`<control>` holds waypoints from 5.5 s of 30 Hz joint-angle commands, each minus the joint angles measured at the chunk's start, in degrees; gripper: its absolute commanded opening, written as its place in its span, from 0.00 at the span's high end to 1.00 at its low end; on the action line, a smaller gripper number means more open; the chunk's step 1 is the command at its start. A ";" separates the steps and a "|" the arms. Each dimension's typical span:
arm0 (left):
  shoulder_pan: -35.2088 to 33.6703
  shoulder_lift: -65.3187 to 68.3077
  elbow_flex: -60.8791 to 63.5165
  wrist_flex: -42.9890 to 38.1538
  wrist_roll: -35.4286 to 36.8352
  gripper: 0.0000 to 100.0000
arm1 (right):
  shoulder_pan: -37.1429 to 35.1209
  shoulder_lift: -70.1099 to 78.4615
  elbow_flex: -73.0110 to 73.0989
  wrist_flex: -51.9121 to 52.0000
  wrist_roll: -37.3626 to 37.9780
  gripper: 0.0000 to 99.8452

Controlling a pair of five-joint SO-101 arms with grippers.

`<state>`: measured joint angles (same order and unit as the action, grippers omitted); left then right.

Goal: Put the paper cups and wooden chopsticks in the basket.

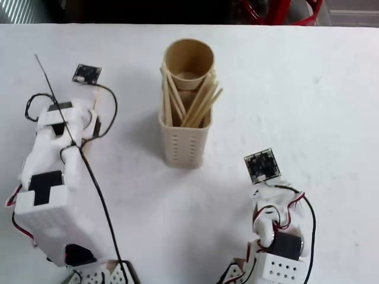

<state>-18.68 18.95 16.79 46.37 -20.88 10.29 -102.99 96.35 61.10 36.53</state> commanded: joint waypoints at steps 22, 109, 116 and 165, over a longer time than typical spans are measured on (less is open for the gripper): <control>4.35 0.40 -4.22 11.78 -2.37 0.91 | -0.22 -0.40 0.53 -0.04 0.00 0.98; 42.95 -45.67 -24.88 16.09 3.78 0.98 | -0.22 -0.40 0.53 -0.04 0.00 0.98; 47.60 -39.78 -24.62 9.49 3.43 0.98 | -0.22 -0.40 0.53 -0.04 0.00 0.98; 38.46 -31.87 -19.52 7.91 15.91 0.97 | -0.22 -0.40 0.53 -0.04 0.00 0.98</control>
<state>21.14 -12.26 -2.20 53.23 -7.52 10.29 -102.99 96.35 61.10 36.53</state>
